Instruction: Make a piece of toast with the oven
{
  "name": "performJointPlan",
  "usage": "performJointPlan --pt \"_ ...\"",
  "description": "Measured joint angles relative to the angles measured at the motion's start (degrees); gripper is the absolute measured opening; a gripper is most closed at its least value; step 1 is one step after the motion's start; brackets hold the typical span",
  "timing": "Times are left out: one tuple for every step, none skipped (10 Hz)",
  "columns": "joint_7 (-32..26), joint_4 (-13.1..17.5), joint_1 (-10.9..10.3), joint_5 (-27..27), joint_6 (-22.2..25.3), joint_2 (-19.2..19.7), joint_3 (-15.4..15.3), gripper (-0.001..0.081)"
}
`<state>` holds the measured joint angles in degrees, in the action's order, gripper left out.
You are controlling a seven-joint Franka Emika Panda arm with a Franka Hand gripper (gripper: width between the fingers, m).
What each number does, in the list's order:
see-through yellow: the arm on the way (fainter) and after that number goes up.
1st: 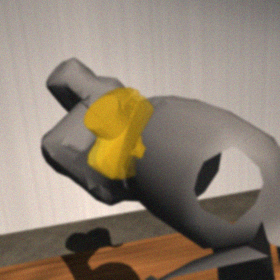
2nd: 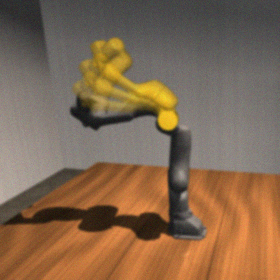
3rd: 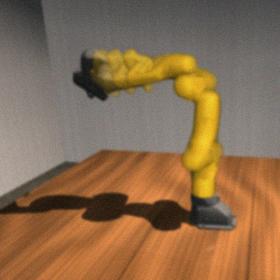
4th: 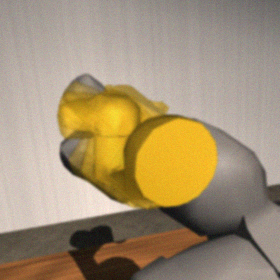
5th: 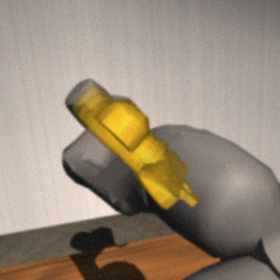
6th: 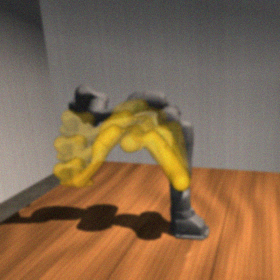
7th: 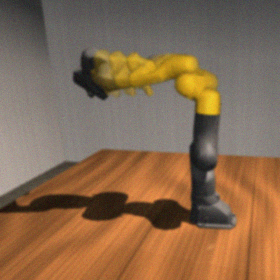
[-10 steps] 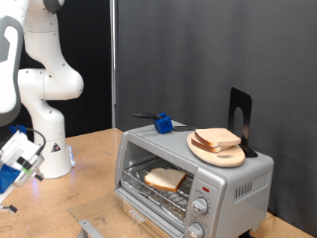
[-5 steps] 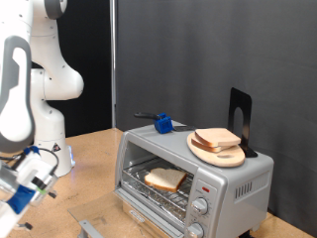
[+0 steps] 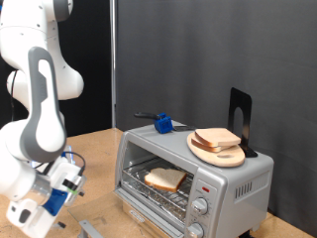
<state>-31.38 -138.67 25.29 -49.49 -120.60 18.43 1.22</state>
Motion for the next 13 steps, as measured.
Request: performJointPlan --pt "0.0 -0.5 -0.4 -0.8 0.0 0.0 -1.0 0.0808" --pt "0.0 -1.0 -0.7 -1.6 0.2 -0.2 -1.8 0.0808" --pt "0.0 -1.3 -0.8 -2.2 0.9 -0.6 -2.6 0.0808" --pt "0.0 -1.5 -0.7 -2.5 2.1 -1.2 -2.9 0.0808" --pt "-0.4 -1.5 -0.1 -2.6 4.8 -2.3 -2.8 0.0808" --pt "-1.2 -1.4 0.9 -2.6 9.4 -3.8 -2.7 0.0808" --pt "-2.0 -1.3 2.1 -2.7 13.9 -5.3 -2.5 0.0808" --pt "-2.7 -1.1 3.0 -2.8 18.4 -6.8 -2.5 0.0808" --pt "-3.2 -1.2 3.3 -3.2 21.6 -8.2 -2.5 0.0808" --pt "-3.4 -1.5 3.3 -3.8 23.6 -9.7 -2.6 0.0808" --pt "-3.6 -2.0 3.2 -4.8 24.8 -11.4 -2.9 0.0808" --pt "-3.7 -2.7 3.1 -5.9 25.5 -13.2 -3.4 0.0808" --pt "-3.7 -3.5 2.8 -7.2 25.7 -15.1 -4.1 0.0808"
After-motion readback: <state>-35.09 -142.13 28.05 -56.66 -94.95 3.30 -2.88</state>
